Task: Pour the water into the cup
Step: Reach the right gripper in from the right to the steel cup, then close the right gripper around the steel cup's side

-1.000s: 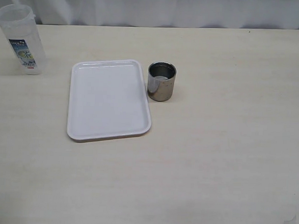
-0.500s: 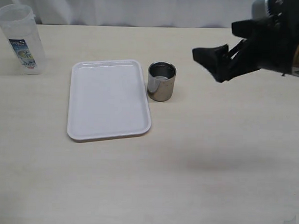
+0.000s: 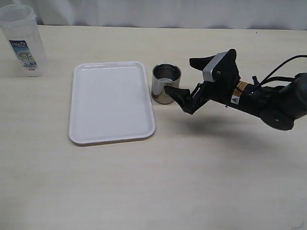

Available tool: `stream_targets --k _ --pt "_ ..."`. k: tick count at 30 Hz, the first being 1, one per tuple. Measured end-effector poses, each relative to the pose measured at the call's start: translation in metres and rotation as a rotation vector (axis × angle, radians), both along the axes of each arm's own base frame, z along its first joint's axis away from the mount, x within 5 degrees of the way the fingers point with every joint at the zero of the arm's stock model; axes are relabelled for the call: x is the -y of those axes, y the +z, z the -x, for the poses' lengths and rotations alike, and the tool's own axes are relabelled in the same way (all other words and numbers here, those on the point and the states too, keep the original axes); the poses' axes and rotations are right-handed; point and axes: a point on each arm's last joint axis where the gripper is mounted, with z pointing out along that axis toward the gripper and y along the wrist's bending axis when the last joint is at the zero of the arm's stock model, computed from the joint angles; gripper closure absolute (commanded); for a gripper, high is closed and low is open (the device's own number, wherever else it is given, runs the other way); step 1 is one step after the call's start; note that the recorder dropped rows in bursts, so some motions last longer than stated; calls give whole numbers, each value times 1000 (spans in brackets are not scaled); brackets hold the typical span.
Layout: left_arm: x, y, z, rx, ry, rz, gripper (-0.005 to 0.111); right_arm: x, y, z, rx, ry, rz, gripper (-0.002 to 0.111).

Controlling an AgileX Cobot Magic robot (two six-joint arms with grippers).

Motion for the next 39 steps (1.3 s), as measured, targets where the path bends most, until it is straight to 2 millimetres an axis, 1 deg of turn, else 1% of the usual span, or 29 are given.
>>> stream_targets --k 3,10,16,21,28,34,36,39 --pt "0 0 0 0 0 0 107 -4 -13 -8 -7 43 -8 0" --pt "0 0 0 0 0 0 107 -8 -23 -15 23 78 -59 0" --pt "0 0 0 0 0 0 107 -10 -36 -25 22 82 -94 0" --pt "0 0 0 0 0 0 107 -11 -46 -28 12 83 -106 0" --pt "0 0 0 0 0 0 107 -13 -53 -32 -5 89 -124 0" --pt "0 0 0 0 0 0 107 -30 -53 -31 -6 82 -146 0" --pt "0 0 0 0 0 0 107 -33 -53 -32 -9 62 -156 0" --pt "0 0 0 0 0 0 107 -33 -53 -33 -8 40 -165 0"
